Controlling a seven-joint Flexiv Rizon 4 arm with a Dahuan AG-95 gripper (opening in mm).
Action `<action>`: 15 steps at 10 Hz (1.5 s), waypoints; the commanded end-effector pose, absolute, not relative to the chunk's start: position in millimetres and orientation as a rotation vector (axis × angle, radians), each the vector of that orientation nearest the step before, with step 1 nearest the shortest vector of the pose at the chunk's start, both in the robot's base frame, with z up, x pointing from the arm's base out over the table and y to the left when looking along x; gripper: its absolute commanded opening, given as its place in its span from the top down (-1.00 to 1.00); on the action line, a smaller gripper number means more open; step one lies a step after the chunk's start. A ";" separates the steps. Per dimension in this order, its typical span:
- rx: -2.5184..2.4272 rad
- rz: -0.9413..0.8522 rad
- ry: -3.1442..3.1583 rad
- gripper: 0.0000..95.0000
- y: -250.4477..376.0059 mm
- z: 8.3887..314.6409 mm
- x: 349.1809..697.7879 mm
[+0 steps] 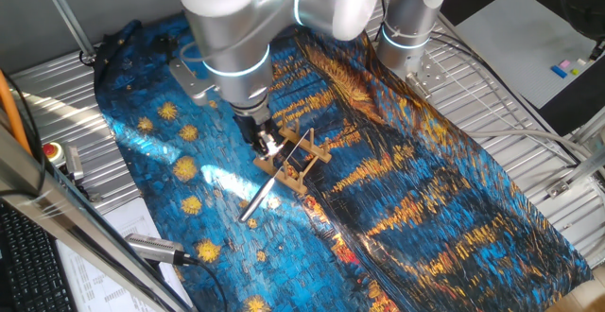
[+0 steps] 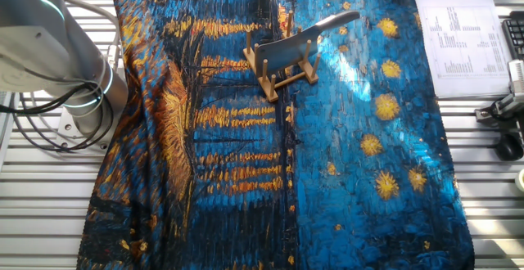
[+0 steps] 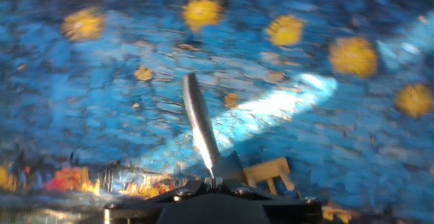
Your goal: Put the knife on the knife rack
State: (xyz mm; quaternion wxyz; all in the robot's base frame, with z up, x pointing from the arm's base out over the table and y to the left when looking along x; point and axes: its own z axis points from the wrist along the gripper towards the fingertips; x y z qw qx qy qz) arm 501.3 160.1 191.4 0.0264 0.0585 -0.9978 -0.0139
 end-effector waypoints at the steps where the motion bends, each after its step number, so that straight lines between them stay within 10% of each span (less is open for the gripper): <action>1: 0.349 -0.003 -3.079 1.00 112.6 183.6 504.9; 15: 0.277 -0.012 -3.116 1.00 -25.4 176.0 514.2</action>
